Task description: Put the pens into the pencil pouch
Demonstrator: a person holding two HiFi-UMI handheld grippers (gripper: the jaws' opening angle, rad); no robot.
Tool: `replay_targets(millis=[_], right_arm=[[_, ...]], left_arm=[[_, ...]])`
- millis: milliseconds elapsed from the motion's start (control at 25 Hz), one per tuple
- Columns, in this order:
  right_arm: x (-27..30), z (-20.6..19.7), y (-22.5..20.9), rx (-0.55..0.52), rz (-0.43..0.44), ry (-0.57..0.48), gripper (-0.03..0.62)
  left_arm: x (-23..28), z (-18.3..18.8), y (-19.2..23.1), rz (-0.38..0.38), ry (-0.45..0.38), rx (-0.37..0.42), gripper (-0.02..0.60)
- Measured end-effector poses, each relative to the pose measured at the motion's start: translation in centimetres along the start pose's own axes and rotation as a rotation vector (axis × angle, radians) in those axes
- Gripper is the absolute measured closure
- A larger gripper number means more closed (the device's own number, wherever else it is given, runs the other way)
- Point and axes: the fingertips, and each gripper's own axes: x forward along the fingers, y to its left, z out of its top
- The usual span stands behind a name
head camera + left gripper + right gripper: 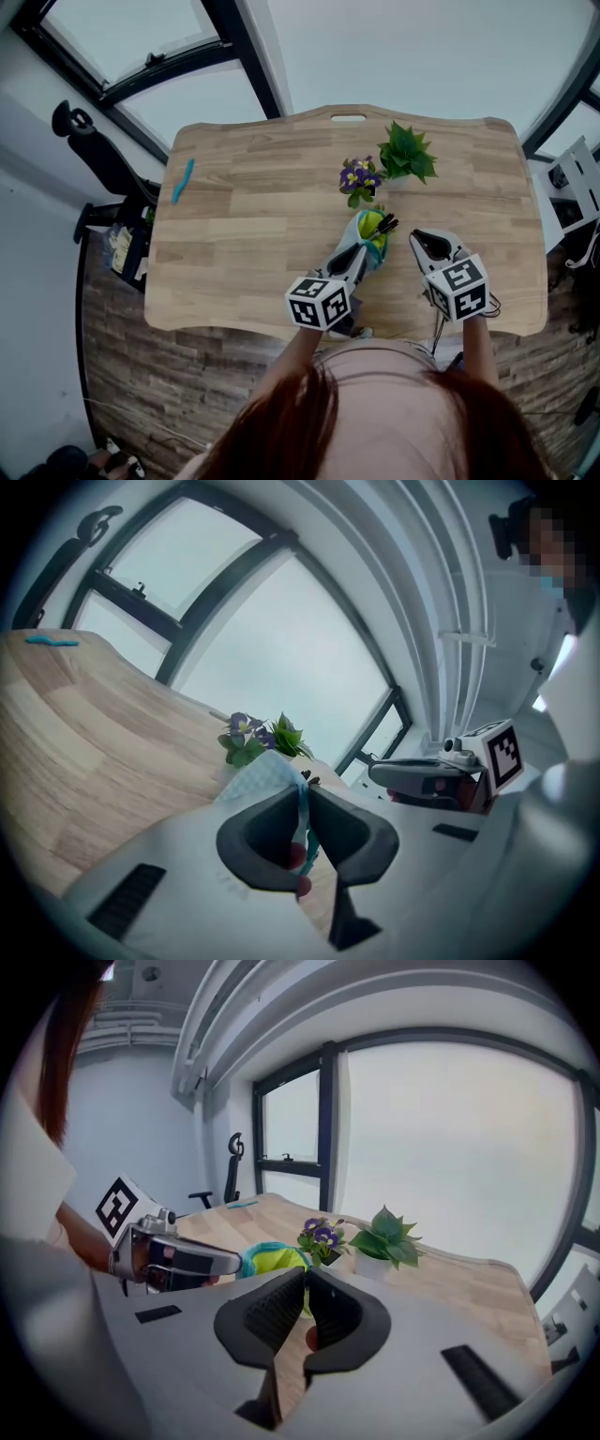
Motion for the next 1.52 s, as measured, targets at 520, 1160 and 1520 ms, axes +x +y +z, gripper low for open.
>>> replay_targets(millis=[520, 1160, 1520], right_arm=[[-1.7, -1.9, -0.3, 0.130, -0.067, -0.064, 0.592], [-7.6, -0.8, -0.7, 0.180, -0.036, -0.267, 0.594], [-11.9, -0.5, 0.0, 0.161, -0.059, -0.359, 0.594]], left_arm=[[-1.5, -0.3, -1.2, 0.033, -0.016, 0.054, 0.523], [-4.4, 0.8, -8.5, 0.167, -0.134, 0.275, 0.577], [-6.2, 1.2, -12.9, 0.190, -0.173, 0.352, 0.580]])
